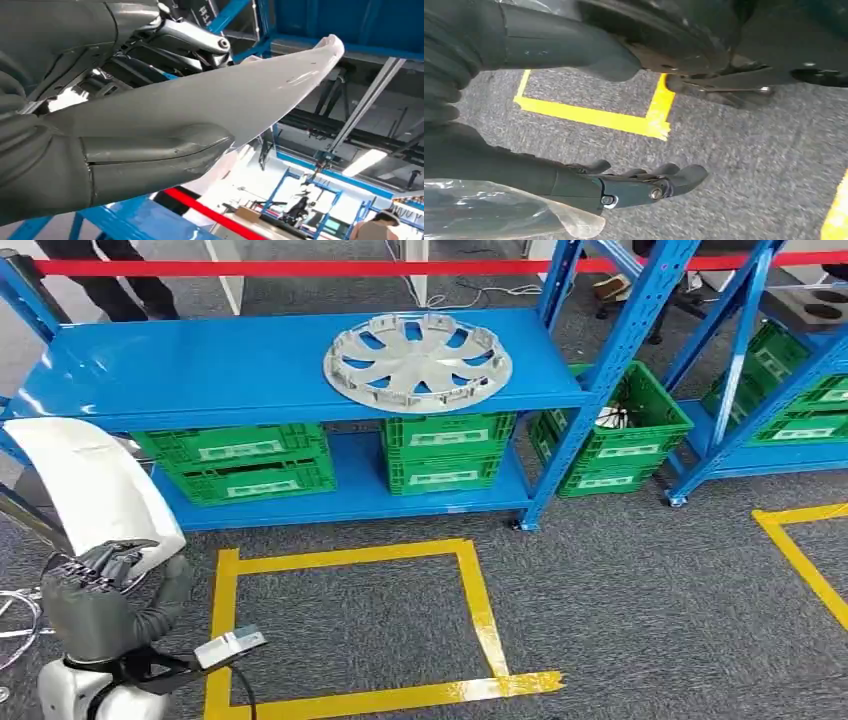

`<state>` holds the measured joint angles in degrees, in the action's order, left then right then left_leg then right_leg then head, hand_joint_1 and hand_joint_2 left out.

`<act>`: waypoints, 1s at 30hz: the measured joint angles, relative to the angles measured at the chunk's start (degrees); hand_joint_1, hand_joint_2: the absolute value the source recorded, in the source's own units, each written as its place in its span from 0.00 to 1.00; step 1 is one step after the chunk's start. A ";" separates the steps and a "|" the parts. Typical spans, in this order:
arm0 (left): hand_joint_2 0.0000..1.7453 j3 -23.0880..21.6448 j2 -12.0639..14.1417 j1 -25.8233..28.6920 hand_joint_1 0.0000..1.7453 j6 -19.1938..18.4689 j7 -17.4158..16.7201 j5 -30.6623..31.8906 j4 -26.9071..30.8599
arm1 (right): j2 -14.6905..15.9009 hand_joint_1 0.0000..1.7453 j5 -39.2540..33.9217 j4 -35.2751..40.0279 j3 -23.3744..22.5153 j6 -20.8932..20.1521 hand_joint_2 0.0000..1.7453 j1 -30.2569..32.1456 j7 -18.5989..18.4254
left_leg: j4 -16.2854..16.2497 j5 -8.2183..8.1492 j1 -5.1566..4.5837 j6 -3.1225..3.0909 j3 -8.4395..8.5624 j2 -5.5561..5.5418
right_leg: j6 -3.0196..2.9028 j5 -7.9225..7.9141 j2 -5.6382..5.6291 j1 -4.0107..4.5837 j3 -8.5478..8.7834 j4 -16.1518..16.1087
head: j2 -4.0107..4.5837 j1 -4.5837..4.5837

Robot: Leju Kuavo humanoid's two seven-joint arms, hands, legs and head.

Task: Take the parts from the cabinet and place them on the table.

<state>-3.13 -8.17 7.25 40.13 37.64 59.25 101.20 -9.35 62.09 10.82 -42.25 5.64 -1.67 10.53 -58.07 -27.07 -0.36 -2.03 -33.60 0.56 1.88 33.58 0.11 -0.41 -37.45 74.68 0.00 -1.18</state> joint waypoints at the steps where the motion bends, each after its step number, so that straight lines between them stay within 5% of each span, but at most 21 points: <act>1: 1.00 0.00 0.00 0.05 1.00 0.02 -0.02 0.02 0.00 | -0.02 0.00 0.13 0.00 0.00 0.11 1.00 -0.01 0.09 | -0.08 0.50 -0.23 -0.05 -0.63 -0.02 | -0.57 -2.13 -0.02 0.21 2.71 -3.39 | 0.00 0.00; 2: 1.00 0.00 0.00 0.10 1.00 0.00 -0.02 0.02 0.02 | -0.09 0.00 0.18 0.00 0.02 0.11 1.00 -0.10 0.20 | -0.09 1.06 -0.42 -0.03 -1.18 -0.11 | -1.38 -3.13 -0.08 0.49 6.35 -8.47 | 0.00 0.04; 4: 1.00 -0.02 0.00 0.14 1.00 0.02 -0.02 -0.02 0.18 | -0.20 0.00 0.20 0.00 0.02 0.09 1.00 -0.31 0.44 | -0.21 1.93 -0.78 0.35 -1.72 -0.17 | -2.34 -0.66 -0.05 1.06 13.45 -18.78 | 0.00 0.04; 5: 1.00 -0.04 0.00 0.14 1.00 0.02 -0.02 -0.02 0.26 | -0.42 0.00 0.20 0.00 0.02 0.09 1.00 -0.32 0.55 | -0.12 2.64 -0.69 0.60 -1.93 -0.08 | -1.93 -0.19 -0.07 1.05 13.63 -19.86 | 0.00 0.09; 7: 1.00 -0.20 0.07 0.18 1.00 0.02 -0.11 -0.09 0.28 | -0.63 0.00 0.24 0.00 0.04 0.09 1.00 -0.19 0.88 | 0.28 4.00 -0.50 1.20 -2.37 -0.01 | -1.97 -1.08 -0.12 1.24 12.50 -19.85 | 0.00 0.09; 8: 1.00 -0.22 0.13 0.29 1.00 0.02 -0.18 -0.11 0.28 | -0.90 0.00 0.37 -0.18 0.09 0.07 1.00 -0.05 0.99 | 0.07 3.54 -0.62 1.56 -2.80 -0.17 | -2.18 -1.97 0.23 0.60 11.53 -20.37 | 0.02 -0.07; 9: 1.00 -0.22 0.15 0.41 1.00 0.02 -0.46 -0.18 0.28 | -0.87 0.00 0.46 -0.17 0.11 0.16 1.00 0.06 1.07 | -0.74 0.84 -0.51 2.16 -3.21 -0.37 | -2.72 -2.77 0.29 0.63 11.42 -20.24 | -0.02 0.04; 11: 1.00 -0.24 0.24 0.47 1.00 0.02 -0.70 -0.20 0.28 | -0.94 0.00 0.57 -0.17 0.13 0.18 1.00 -0.03 1.27 | -7.65 -7.24 -0.02 2.78 -4.19 -0.35 | -3.20 -4.12 0.43 0.66 9.68 -19.97 | 0.00 0.42; 12: 1.00 -0.24 0.28 0.46 1.00 0.02 -0.76 -0.20 0.28 | -0.94 0.00 0.68 -0.17 0.13 0.20 1.00 -0.10 1.29 | -11.78 -9.70 0.15 3.01 -4.59 -0.35 | -3.25 -4.70 0.44 0.70 8.80 -19.81 | 0.00 0.42; 13: 1.00 -0.26 0.35 0.47 1.00 0.02 -0.83 -0.15 0.28 | -0.94 0.00 0.70 -0.17 0.13 0.20 1.00 -0.12 1.33 | -15.20 -10.31 0.26 3.21 -4.69 -0.36 | -3.24 -5.34 0.48 0.70 7.82 -19.49 | 0.00 0.42; 15: 1.00 -0.28 0.52 0.47 1.00 0.00 -1.31 0.11 0.26 | -0.94 0.00 0.70 -0.17 0.13 0.29 1.00 -0.26 1.44 | -16.69 -6.24 0.53 3.47 -3.07 -0.36 | -3.09 -6.35 0.58 0.64 5.33 -18.47 | 0.00 0.46; 17: 1.00 -0.28 0.63 0.43 1.00 0.02 -1.73 0.24 0.28 | -0.94 0.00 0.70 -0.17 0.15 0.40 1.00 -0.31 1.75 | -9.90 -2.34 0.76 3.48 2.26 -0.36 | -2.70 -7.11 0.53 0.56 3.02 -17.16 | 0.00 0.48; 19: 1.00 -0.39 0.63 0.25 1.00 0.02 -1.77 0.35 0.31 | -0.96 0.00 0.81 -0.17 0.15 0.48 1.00 -0.30 1.88 | 0.52 -5.21 0.67 3.07 9.12 -0.45 | -2.10 -7.66 0.34 0.89 1.86 -15.89 | 0.00 0.53; 20: 1.00 -0.50 0.66 0.18 1.00 0.02 -1.79 0.39 0.31 | -0.96 0.00 0.81 -0.17 0.15 0.53 1.00 -0.31 1.92 | 2.04 -6.29 0.62 2.60 9.77 -0.45 | -1.75 -8.27 0.39 0.89 1.56 -15.92 | 0.00 0.46; 23: 1.00 -0.68 0.79 0.26 1.00 0.00 -1.79 0.42 0.28 | -0.90 0.00 0.81 -0.17 0.13 0.68 1.00 -0.14 1.92 | 1.93 -4.47 0.77 1.32 8.00 -0.25 | -0.62 -9.69 0.25 0.80 0.79 -16.31 | 0.02 0.48; 25: 1.00 -0.83 0.81 0.14 1.00 0.00 -1.79 0.42 0.28 | -0.90 0.00 0.81 -0.17 0.15 0.70 1.00 -0.13 1.90 | 1.87 -3.20 0.83 0.27 6.40 0.14 | 0.01 -3.88 -0.08 0.68 -0.30 -13.42 | 0.02 0.13; 27: 1.00 -0.96 0.81 0.18 1.00 0.00 -1.79 0.42 0.28 | -0.85 0.00 0.81 -0.15 0.15 0.70 1.00 -0.18 1.90 | 1.80 -1.58 0.78 0.16 4.40 0.23 | 0.47 2.95 -0.11 0.64 -1.94 -4.98 | 0.00 -0.02; 28: 1.00 -1.03 0.85 0.19 1.00 0.00 -1.79 0.42 0.28 | -0.85 0.00 0.81 -0.15 0.15 0.70 1.00 -0.20 1.90 | 1.65 -0.70 0.77 0.21 3.28 0.24 | 0.61 3.83 -0.13 0.64 -2.26 -1.13 | 0.00 -0.09; 30: 1.00 -1.20 0.94 0.21 1.00 0.00 -1.79 0.42 0.28 | -0.85 0.00 0.81 -0.15 0.15 0.70 1.00 -0.19 1.90 | 1.24 0.72 0.79 0.40 0.97 0.27 | 0.78 -0.18 -0.12 0.53 -0.97 1.33 | 0.00 -0.09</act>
<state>-4.33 -7.23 7.46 40.13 35.85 59.67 101.48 -10.21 62.90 10.67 -42.10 6.34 -1.86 12.44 -56.83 -26.35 0.42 -1.63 -32.63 0.83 2.66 33.40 -0.02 0.12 -38.42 76.00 0.00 -1.27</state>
